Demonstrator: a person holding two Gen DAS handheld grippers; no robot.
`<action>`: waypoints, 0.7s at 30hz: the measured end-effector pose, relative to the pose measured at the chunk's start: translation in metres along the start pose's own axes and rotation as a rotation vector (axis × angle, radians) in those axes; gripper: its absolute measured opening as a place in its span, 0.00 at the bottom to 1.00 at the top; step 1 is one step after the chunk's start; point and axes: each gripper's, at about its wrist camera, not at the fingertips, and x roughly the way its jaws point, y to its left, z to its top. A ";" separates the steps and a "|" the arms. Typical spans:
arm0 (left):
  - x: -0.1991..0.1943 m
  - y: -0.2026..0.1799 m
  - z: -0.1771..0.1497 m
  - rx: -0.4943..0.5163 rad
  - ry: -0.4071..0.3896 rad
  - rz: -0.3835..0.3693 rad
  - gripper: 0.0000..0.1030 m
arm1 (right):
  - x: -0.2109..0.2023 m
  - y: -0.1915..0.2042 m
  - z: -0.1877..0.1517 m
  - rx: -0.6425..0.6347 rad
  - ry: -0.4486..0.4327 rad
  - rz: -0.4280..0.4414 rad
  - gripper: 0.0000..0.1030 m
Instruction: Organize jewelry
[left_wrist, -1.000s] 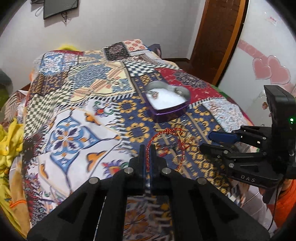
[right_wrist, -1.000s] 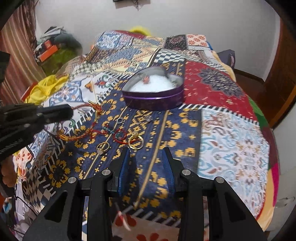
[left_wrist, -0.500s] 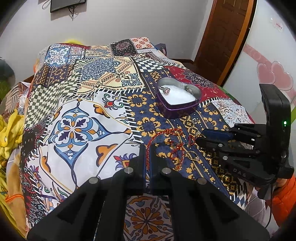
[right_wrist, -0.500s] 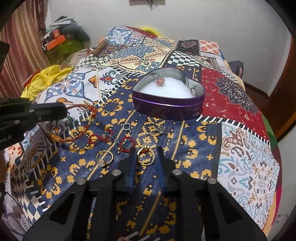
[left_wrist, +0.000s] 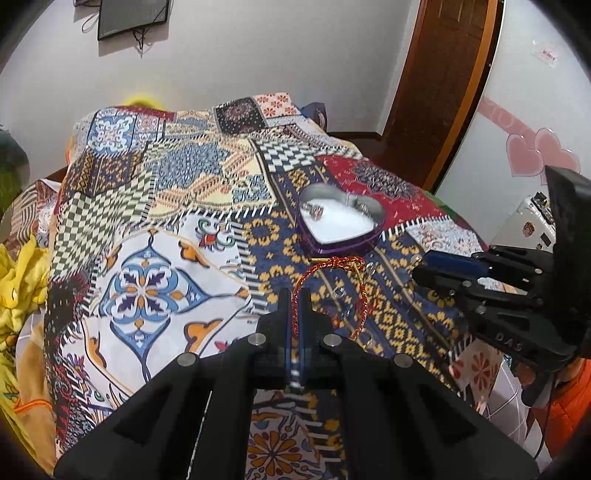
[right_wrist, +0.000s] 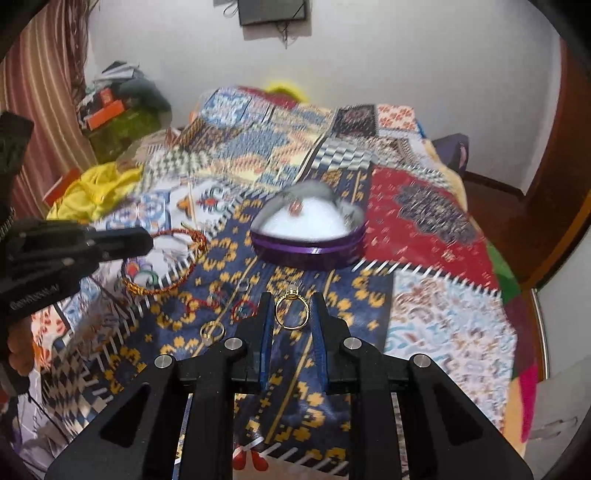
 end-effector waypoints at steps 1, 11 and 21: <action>-0.001 -0.001 0.003 0.002 -0.006 -0.001 0.01 | -0.004 -0.001 0.003 0.003 -0.013 -0.005 0.17; 0.000 -0.008 0.031 0.006 -0.063 -0.010 0.01 | -0.025 -0.008 0.026 0.026 -0.113 -0.013 0.17; 0.022 -0.007 0.057 0.009 -0.080 -0.015 0.01 | -0.014 -0.019 0.043 0.050 -0.146 0.005 0.17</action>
